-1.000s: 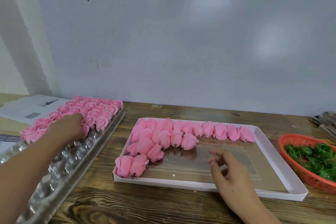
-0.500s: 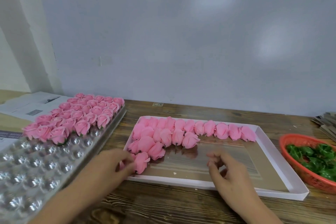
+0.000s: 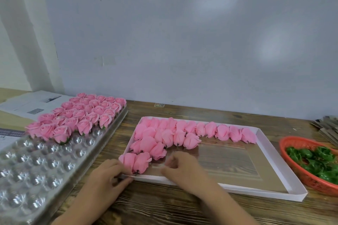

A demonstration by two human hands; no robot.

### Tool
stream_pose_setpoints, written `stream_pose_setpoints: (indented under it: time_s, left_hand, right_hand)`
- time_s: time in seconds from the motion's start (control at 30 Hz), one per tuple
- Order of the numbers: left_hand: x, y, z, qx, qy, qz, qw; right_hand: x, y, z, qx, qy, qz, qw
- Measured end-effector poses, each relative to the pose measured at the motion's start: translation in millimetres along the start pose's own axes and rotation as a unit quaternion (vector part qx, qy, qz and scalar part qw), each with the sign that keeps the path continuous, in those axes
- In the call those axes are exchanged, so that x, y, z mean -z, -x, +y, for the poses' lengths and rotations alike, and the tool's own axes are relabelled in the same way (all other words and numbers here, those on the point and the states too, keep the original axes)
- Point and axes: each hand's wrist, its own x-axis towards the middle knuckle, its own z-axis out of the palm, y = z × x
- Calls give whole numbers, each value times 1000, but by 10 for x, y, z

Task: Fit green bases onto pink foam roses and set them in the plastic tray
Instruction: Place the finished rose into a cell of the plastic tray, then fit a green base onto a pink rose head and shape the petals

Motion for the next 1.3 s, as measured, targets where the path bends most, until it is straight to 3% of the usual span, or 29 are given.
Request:
stream_pose_setpoints:
  time_s: [0.2, 0.4, 0.53, 0.7, 0.9, 0.97, 1.03, 1.13, 1.2, 1.3]
  left_hand:
    - [27, 27, 22, -20, 38, 36, 998]
    - [0, 28, 18, -11, 25, 41, 999]
    - [-8, 21, 26, -21, 29, 38, 999]
    - [16, 36, 48, -23, 52, 34, 998]
    - [38, -10, 268, 15, 70, 93, 993]
    - [-19, -71, 394, 64, 106, 56, 991]
    - [-84, -170, 613, 102, 159, -45, 981]
    - [-221, -376, 907, 173, 290, -196, 921]
    - [-327, -517, 1044, 151, 344, -250, 892]
    - [-388, -660, 1239, 94, 382, -277, 876]
  right_hand:
    - [-361, -303, -346, -40, -70, -23, 996]
    - [-551, -380, -486, -66, -81, 40, 994]
    - [-600, -397, -551, -90, -110, 41, 989]
    - [-385, -364, -483, -128, -162, 16, 978]
    - [184, -55, -95, -69, -223, 7, 972]
    - [337, 27, 51, -56, -286, 24, 956]
    - [446, 99, 147, -40, -370, 25, 928]
    - [533, 192, 227, -7, -476, -8, 879]
    - [546, 243, 260, 12, -532, -29, 846]
    - [551, 290, 300, 22, -597, -43, 801]
